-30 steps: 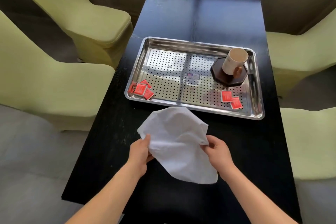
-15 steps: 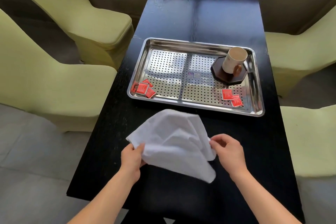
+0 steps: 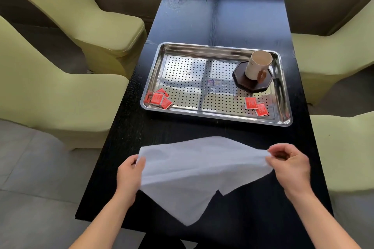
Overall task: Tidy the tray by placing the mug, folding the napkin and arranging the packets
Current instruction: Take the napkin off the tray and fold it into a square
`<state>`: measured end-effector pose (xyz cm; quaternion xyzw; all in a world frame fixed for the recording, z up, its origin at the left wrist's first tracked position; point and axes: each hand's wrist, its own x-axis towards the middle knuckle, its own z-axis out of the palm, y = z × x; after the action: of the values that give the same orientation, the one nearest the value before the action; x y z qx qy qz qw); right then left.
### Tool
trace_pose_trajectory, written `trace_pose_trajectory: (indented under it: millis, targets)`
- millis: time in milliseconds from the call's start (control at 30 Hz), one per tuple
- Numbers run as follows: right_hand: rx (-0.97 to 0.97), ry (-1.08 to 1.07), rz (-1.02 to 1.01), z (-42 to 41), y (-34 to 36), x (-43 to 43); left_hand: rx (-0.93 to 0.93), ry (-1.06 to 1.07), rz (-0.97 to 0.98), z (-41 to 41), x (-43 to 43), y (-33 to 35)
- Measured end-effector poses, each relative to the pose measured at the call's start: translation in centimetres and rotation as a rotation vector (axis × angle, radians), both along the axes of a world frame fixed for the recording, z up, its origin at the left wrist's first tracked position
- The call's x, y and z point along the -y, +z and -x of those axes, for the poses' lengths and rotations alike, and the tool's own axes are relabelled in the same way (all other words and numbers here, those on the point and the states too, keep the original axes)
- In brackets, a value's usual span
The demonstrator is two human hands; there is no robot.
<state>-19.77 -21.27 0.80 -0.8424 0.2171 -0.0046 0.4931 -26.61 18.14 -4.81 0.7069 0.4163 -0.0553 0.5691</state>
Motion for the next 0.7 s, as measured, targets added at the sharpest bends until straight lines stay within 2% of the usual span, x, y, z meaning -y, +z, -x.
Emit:
trace_pose_trajectory:
  millis: [133,167,300,400,500,567,667,700]
  targets:
    - [-0.516,0.445,0.380,1.0,-2.6,0.9,-0.287,-0.129,-0.152,-1.5,0.6,-1.7]
    - [-0.552,0.483,0.421,0.7,-3.2,0.8,-0.316,-0.161,-0.174,-2.0,0.8,-1.7]
    - [-0.354,0.315,0.427,-2.8,-4.9,-1.5,-0.288,-0.174,-0.240,-5.1,1.5,-1.7]
    - [-0.433,0.334,0.416,-5.6,-6.0,-3.4,-0.267,-0.057,-0.141,-7.7,1.9,-1.8]
    - [-0.556,0.503,0.622,-6.2,-6.2,-4.4,-0.256,0.017,0.033,-9.4,2.4,-1.6]
    - [-0.499,0.551,0.572,-6.2,-5.6,-4.6,-0.134,-0.041,0.074,-9.8,2.4,-1.3]
    - [-0.219,0.469,0.235,-5.4,-4.2,-3.4,0.217,-0.105,0.049,-9.2,1.2,0.1]
    - [-0.125,0.458,0.191,-5.2,-3.6,-2.9,0.326,-0.108,0.047,-8.7,0.5,0.3]
